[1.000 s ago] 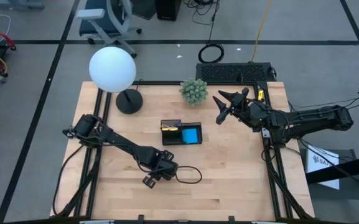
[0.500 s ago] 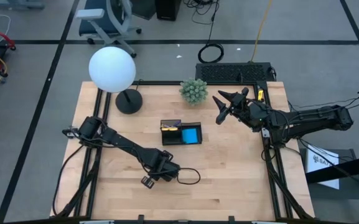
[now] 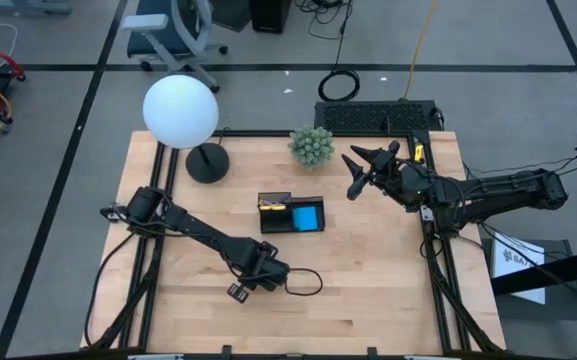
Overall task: Pick and place office supplies into organizer
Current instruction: Put the orange eraser into the desk organizer
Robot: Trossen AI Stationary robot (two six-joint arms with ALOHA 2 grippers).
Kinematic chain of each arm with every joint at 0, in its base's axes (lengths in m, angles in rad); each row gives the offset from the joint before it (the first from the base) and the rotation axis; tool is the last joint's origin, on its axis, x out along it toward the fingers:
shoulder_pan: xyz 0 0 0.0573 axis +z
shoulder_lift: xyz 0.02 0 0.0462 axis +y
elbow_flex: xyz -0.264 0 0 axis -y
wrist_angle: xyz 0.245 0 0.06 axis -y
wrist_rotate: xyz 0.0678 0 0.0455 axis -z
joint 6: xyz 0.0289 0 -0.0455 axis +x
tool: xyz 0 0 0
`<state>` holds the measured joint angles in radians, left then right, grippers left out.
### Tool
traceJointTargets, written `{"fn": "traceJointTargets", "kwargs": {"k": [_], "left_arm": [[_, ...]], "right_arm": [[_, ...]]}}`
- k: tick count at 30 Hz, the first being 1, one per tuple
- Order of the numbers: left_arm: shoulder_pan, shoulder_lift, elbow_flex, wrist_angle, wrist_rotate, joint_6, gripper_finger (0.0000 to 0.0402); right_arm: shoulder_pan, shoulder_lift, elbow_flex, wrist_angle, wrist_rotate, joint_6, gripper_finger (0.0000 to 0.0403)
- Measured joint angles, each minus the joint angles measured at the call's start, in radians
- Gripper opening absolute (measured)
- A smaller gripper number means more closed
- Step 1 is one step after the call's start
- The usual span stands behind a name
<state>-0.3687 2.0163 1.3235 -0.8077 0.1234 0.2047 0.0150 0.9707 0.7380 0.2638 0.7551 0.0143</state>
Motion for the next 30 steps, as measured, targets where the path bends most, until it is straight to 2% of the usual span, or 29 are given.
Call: {"fn": "traceJointTargets", "kwargs": {"k": [5,14,22,30], "left_arm": [[0.0,0.0,0.0,0.007,0.0,0.002,0.0103],[0.0,0.0,0.008,-0.012,-0.011,0.0,0.0029],[0.0,0.0,0.008,-0.03,-0.014,-0.004,0.0056],[-0.001,-0.041,0.001,-0.074,-0.04,-0.002,0.0059]], "right_arm": [[0.0,0.0,0.0,0.0,0.0,0.0,0.0153],[0.0,0.0,0.0,0.0,0.0,0.0,0.0153],[0.0,0.0,0.0,0.0,0.0,0.0,0.0153],[0.0,0.0,0.0,0.0,0.0,0.0,0.0153]]}}
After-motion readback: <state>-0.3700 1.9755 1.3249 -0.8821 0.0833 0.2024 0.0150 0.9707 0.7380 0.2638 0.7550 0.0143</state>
